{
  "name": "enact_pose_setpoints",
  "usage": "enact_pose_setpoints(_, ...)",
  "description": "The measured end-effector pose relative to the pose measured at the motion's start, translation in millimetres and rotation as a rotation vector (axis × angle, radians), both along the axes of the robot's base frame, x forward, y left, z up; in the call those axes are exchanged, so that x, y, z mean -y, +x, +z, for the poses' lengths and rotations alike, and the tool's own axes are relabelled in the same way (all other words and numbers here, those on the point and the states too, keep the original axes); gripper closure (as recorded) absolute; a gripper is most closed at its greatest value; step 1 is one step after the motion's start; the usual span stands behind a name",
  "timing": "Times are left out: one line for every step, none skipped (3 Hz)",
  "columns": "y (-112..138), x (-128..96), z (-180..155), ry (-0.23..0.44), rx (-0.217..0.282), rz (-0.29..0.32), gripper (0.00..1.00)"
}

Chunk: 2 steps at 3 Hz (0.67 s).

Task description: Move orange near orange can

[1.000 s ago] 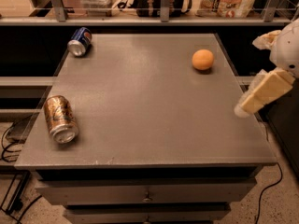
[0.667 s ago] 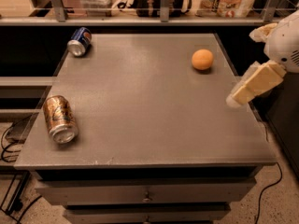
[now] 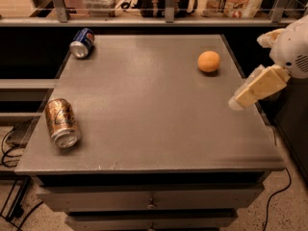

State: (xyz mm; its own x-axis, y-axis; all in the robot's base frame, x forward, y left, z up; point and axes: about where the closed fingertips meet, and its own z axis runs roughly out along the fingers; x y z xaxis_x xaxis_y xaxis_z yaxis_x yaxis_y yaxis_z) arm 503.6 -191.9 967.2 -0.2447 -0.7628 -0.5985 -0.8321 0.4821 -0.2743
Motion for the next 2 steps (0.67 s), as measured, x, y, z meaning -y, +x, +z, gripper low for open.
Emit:
enact_pose_setpoints(28.3,-11.7,-13.1,0.114,0.011,-0.042,0.0)
enact_pose_setpoints(67.2,-23.7,-28.8,0.2,0.023,-0.065,0.0)
